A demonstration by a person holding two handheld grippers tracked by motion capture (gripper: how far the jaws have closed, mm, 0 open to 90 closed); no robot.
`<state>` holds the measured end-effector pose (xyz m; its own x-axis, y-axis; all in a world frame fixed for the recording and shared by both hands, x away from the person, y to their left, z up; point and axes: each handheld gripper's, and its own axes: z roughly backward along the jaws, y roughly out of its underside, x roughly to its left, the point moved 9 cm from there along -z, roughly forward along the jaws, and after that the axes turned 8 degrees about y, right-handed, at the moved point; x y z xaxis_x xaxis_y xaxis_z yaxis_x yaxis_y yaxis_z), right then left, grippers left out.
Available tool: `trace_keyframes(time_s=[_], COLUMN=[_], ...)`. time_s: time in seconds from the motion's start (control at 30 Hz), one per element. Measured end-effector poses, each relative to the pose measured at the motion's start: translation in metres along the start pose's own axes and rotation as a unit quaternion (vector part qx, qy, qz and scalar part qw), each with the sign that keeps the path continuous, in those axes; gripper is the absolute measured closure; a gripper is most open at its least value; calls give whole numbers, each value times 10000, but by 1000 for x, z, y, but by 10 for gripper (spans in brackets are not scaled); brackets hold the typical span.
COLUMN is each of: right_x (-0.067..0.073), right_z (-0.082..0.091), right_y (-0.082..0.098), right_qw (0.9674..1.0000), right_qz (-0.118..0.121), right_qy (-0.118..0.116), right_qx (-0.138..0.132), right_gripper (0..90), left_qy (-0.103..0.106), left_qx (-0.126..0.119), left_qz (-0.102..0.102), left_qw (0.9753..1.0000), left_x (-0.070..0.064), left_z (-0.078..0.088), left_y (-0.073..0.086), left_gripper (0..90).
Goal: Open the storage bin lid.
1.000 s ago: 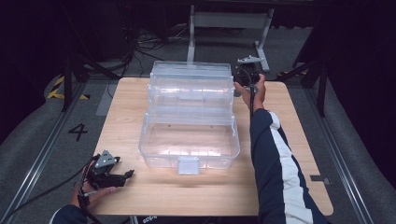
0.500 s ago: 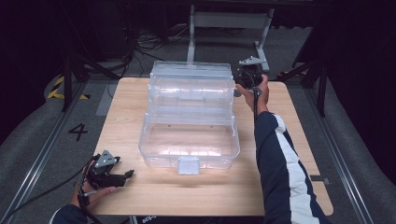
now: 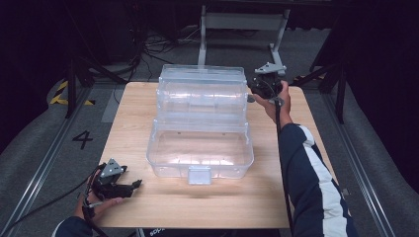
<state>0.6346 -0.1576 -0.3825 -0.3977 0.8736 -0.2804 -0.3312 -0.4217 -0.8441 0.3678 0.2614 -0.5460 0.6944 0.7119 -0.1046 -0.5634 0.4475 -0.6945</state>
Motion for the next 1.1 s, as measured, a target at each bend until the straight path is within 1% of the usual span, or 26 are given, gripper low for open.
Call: trace_keyframes(time_s=[0.07,0.13,0.17,0.23,0.27,0.3,0.37,0.43,0.5,0.53,0.63,0.67,0.73,0.83,0.9,1.0,1.1], right_x=[1,2,3,5,6,7,10,11,13,15,18,18,21,24,26,29,30], right_z=[6,11,13,18,19,22,27,32,38,42,46,46,51,58,63,71,76], right_y=[0,0,0,3,4,5,10,14,17,20,32,32,38,46,50,55,62], right_qw=[9999,9998,9997,9995,9994,9992,9986,9982,9979,9977,9967,9967,9964,9956,9955,9947,9943], right_qz=[68,193,226,197,224,277,269,437,415,467,625,625,619,694,682,677,699], right_qy=[-84,-98,-117,-251,-272,-290,-452,-391,-468,-473,-457,-457,-525,-579,-619,-749,-778], right_qx=[-28,-49,-66,-11,12,21,107,147,164,126,243,243,244,237,235,199,206], right_gripper=[704,699,699,695,694,694,691,689,684,684,673,673,664,660,654,644,638], left_qy=[11,7,10,5,19,16,15,14,-1,-12,-11,-11,-12,-15,-22,-24,-13], left_qx=[11,22,25,24,7,4,-10,-19,-10,-4,-7,-7,-5,-7,-6,-7,27], left_qz=[-11,-61,-44,-59,-4,0,14,27,22,14,9,9,19,9,7,8,6], left_qw=[10000,10000,10000,10000,10000,10000,10000,10000,10000,10000,10000,10000,10000,10000,10000,10000,10000], left_x=[0,1,1,1,0,0,1,1,1,1,1,1,0,1,1,1,1], left_z=[0,0,0,0,0,0,0,0,0,0,0,0,0,0,0,0,1], left_y=[0,0,0,0,0,0,0,-1,-1,0,0,0,0,0,0,0,0], left_gripper=[213,212,212,213,214,216,218,220,219,219,220,219,219,219,219,219,219])
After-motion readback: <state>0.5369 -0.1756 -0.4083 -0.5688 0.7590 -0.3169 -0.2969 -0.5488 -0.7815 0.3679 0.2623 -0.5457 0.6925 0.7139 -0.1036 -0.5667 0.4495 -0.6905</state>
